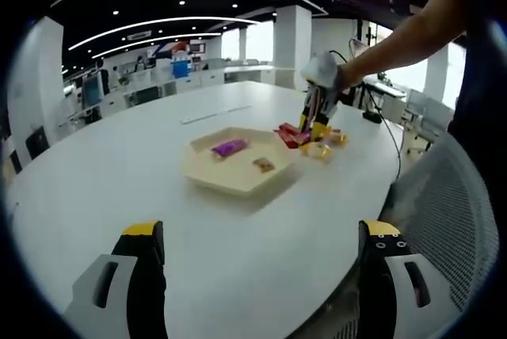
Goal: Place the target food into the container with the food tongs after gripping and lifting it, then release it inside without dropping or visibly crushing the food.
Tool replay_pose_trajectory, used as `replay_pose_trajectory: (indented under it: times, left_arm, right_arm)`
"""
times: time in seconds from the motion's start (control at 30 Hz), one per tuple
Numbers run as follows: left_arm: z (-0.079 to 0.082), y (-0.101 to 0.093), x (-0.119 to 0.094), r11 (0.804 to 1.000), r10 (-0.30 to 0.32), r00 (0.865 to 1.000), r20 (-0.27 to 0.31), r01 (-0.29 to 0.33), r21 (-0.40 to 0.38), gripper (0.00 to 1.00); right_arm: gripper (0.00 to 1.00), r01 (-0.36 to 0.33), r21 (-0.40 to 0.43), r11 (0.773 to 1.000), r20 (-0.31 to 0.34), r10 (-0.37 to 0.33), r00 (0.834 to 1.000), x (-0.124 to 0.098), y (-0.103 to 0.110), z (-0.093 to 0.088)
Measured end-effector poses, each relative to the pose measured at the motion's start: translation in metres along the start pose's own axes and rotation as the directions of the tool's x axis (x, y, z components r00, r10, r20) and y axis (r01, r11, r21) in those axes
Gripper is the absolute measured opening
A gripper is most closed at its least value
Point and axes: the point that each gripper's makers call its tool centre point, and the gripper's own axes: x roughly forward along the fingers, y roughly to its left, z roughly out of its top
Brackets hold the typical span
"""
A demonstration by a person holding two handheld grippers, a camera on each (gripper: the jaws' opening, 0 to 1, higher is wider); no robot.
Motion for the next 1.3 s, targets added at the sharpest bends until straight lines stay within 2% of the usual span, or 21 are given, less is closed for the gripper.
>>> replay_pose_trajectory:
  times: [0.27,0.37,0.63,0.83,1.07,1.1,1.2,1.3]
  left_arm:
    - [0.001,-0.001,0.000,1.000,-0.002,1.000,0.004,0.002,0.002,0.99]
    - [0.002,0.000,-0.001,1.000,-0.001,1.000,0.010,0.001,-0.004,0.99]
    - [0.005,0.001,-0.002,1.000,0.005,1.000,0.026,-0.004,-0.008,0.99]
    - [0.006,0.002,-0.002,1.000,0.007,1.000,0.029,-0.007,-0.009,0.99]
    - [0.005,0.000,-0.001,1.000,0.001,1.000,0.022,-0.001,-0.003,0.99]
    - [0.005,0.000,-0.001,1.000,0.002,1.000,0.021,-0.002,-0.002,0.99]
    - [0.004,0.000,-0.001,1.000,0.001,1.000,0.018,-0.001,-0.002,0.99]
    - [0.003,0.000,-0.001,1.000,-0.002,1.000,0.019,0.002,0.000,0.99]
  right_arm:
    - [0.20,0.006,0.012,1.000,0.013,-0.006,1.000,-0.001,0.000,0.000]
    - [0.20,0.014,0.045,0.999,0.016,-0.015,1.000,0.000,-0.001,0.001]
    - [0.20,0.030,0.069,0.997,0.029,-0.032,0.999,0.000,-0.001,0.000]
    - [0.20,0.037,0.084,0.996,0.019,-0.039,0.999,0.001,-0.002,0.001]
    - [0.21,0.040,0.077,0.996,-0.011,-0.039,0.999,0.000,-0.001,0.002]
    - [0.21,0.047,0.015,0.999,-0.039,-0.047,0.998,-0.002,-0.003,0.001]
    - [0.21,0.049,0.044,0.998,-0.006,-0.049,0.999,-0.009,-0.006,0.014]
    - [0.21,0.066,0.032,0.997,0.000,-0.066,0.998,-0.022,-0.015,0.026]
